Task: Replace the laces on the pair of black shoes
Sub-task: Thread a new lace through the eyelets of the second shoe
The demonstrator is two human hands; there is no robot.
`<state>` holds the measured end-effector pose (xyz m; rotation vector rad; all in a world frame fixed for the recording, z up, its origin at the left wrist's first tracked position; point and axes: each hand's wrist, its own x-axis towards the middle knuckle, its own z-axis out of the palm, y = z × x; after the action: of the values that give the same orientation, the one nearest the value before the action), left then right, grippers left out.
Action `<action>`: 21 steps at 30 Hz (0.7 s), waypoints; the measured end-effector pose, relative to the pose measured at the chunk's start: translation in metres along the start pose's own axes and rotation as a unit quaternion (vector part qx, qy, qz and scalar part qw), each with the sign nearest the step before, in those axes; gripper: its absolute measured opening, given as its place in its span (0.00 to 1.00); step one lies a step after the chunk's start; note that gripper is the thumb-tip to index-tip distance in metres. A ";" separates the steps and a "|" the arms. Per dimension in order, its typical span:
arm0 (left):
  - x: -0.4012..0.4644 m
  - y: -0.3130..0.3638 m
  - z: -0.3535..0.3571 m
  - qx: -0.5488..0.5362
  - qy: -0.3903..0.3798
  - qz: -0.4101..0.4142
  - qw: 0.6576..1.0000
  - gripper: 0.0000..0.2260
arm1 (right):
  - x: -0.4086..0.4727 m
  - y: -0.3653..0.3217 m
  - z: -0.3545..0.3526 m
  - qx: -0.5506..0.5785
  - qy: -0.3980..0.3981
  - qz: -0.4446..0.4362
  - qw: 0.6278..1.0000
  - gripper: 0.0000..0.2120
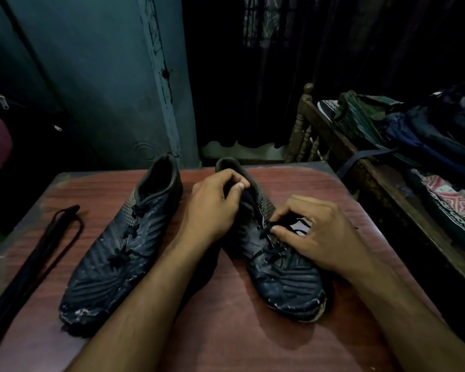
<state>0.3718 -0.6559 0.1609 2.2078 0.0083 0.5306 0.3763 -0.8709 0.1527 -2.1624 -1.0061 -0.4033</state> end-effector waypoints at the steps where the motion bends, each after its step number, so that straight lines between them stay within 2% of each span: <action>1: 0.001 0.000 -0.001 -0.019 0.016 -0.022 0.999 0.05 | -0.001 0.001 -0.001 0.006 -0.006 0.007 1.000 0.06; 5: -0.002 0.002 0.001 -0.055 0.039 -0.048 0.997 0.06 | -0.002 0.001 0.001 0.009 -0.007 0.007 1.000 0.05; 8: -0.005 0.002 0.006 -0.163 0.052 -0.077 0.982 0.09 | -0.001 0.000 0.001 0.014 -0.002 0.004 1.000 0.05; 10: -0.005 0.007 0.009 -0.308 0.050 -0.142 0.939 0.11 | -0.001 0.000 0.000 0.015 -0.006 0.007 1.000 0.05; 12: -0.004 0.012 0.007 -0.457 0.045 -0.208 0.864 0.12 | -0.002 -0.001 -0.001 0.018 -0.010 0.014 1.000 0.07; 14: -0.002 0.012 0.003 -0.556 0.051 -0.230 0.797 0.12 | -0.002 -0.002 -0.001 0.034 -0.011 0.027 0.999 0.10; 16: 0.000 0.008 0.000 -0.609 0.064 -0.226 0.758 0.11 | -0.001 -0.003 0.001 0.047 -0.017 0.038 0.998 0.15; 18: 0.002 0.004 -0.001 -0.604 0.063 -0.209 0.766 0.11 | -0.001 -0.003 0.005 0.051 -0.022 0.039 0.998 0.22; 21: -0.001 0.001 0.001 -0.514 0.037 -0.163 0.841 0.09 | -0.002 -0.001 0.009 0.050 -0.011 0.047 0.998 0.25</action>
<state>0.3717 -0.6574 0.1603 1.0901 0.1131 0.3032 0.3741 -0.8650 0.1460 -2.1197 -0.9122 -0.2789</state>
